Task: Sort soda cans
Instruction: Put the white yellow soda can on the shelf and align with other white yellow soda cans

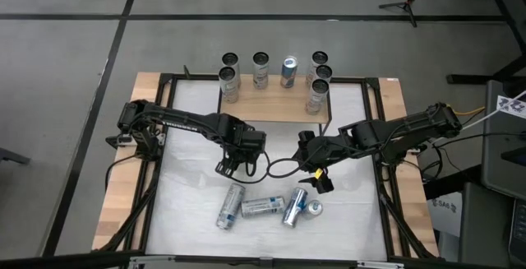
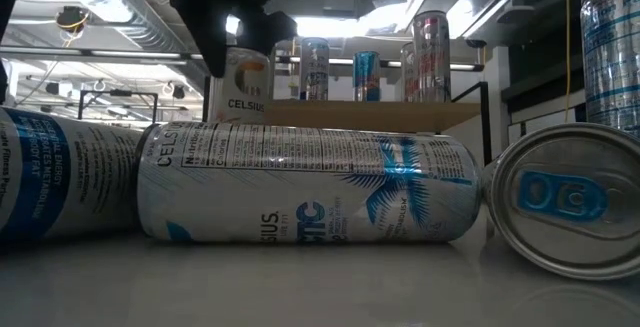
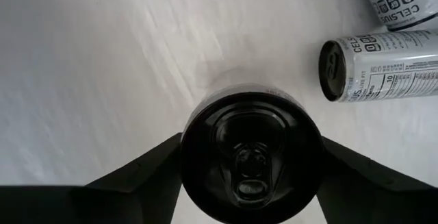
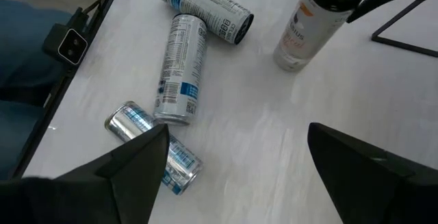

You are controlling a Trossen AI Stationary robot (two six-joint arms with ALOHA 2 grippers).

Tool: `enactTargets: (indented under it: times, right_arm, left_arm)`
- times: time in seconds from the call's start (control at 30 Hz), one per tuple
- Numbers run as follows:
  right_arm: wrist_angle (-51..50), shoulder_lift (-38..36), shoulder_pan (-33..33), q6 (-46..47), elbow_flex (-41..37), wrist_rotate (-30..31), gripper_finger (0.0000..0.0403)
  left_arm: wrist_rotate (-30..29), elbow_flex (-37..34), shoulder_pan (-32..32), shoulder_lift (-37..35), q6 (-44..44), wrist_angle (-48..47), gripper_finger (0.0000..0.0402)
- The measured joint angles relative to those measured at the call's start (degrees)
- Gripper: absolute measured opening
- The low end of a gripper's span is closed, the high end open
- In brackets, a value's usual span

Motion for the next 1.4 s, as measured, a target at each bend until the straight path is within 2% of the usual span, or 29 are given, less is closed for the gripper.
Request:
enactTargets:
  times: [0.17,0.73,1.03,1.23,1.4]
  right_arm:
    - [0.00,0.00,0.00,0.02,0.00,-0.02,0.0344]
    - [0.00,0.00,0.00,0.00,0.00,0.00,0.0344]
    - [0.02,0.00,0.00,0.01,0.00,0.00,0.0344]
    - [0.02,0.00,0.00,0.01,0.00,0.00,0.0344]
    - [0.02,0.00,0.00,0.02,0.00,0.00,0.0344]
  left_arm:
    - [-0.44,-0.04,0.02,0.00,0.02,0.02,0.0282]
    - [-0.53,-0.04,0.07,0.07,-0.24,0.11,0.0285]
    - [-3.59,-0.05,0.07,0.07,-9.25,0.41,0.0286]
    - [-3.46,-0.07,0.07,0.07,-10.01,0.39,0.0288]
    - [-3.36,-0.07,0.07,0.09,-10.07,0.39,0.0316]
